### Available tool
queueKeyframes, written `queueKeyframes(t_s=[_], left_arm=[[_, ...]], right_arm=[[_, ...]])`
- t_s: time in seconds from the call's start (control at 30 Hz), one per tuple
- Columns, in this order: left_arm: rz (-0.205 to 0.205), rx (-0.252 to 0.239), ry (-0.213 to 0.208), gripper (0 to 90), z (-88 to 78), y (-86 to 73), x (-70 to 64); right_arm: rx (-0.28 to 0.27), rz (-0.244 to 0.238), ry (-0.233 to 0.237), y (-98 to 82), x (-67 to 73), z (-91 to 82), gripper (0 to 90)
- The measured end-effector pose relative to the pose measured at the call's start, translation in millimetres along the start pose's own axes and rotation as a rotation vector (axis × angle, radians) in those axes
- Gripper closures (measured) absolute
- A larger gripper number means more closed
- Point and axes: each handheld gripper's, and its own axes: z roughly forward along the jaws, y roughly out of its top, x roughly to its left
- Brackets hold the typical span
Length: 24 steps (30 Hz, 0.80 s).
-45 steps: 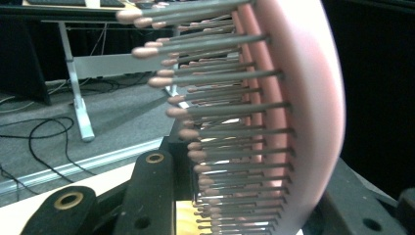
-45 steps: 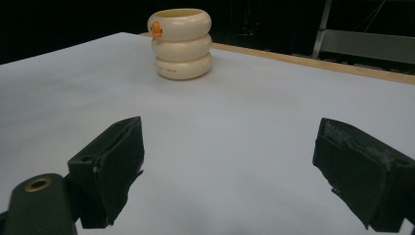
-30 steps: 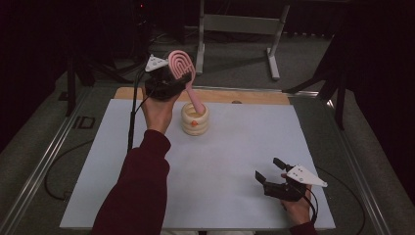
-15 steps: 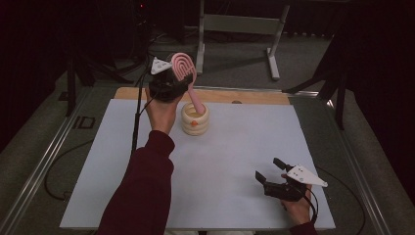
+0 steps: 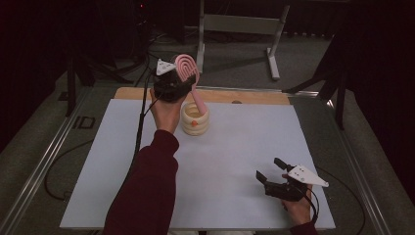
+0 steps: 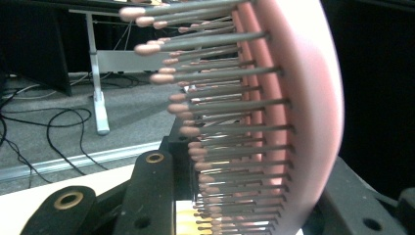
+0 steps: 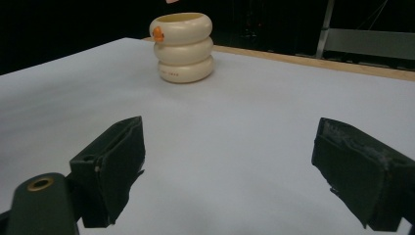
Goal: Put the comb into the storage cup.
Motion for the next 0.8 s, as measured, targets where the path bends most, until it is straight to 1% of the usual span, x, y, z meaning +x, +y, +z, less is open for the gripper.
queueKeyframes(t_s=[0.17, 0.43, 0.6, 0.7, 0.8], left_arm=[[-0.002, 0.008, 0.011, 63.4, 4.5, -2.5, 1.1], [-0.013, 0.008, 0.023, 63.4, 9.7, -4.2, 3.7], [-0.007, 0.02, 0.03, 63.4, 12.8, -6.4, 5.2], [-0.011, 0.02, 0.033, 63.4, 14.5, -7.1, 6.1], [-0.006, 0.02, 0.041, 63.4, 16.1, -8.1, 6.4]], right_arm=[[-0.004, 0.004, 0.004, -0.1, -0.2, 0.0, 12.7], [-0.003, 0.005, 0.007, -0.4, -0.2, 0.3, 12.7], [0.0, 0.006, 0.007, -0.5, -0.3, 0.1, 12.7], [-0.001, 0.008, 0.009, -0.7, -0.5, 0.3, 12.7], [-0.003, 0.008, 0.011, -0.7, -0.3, 0.3, 12.7]])
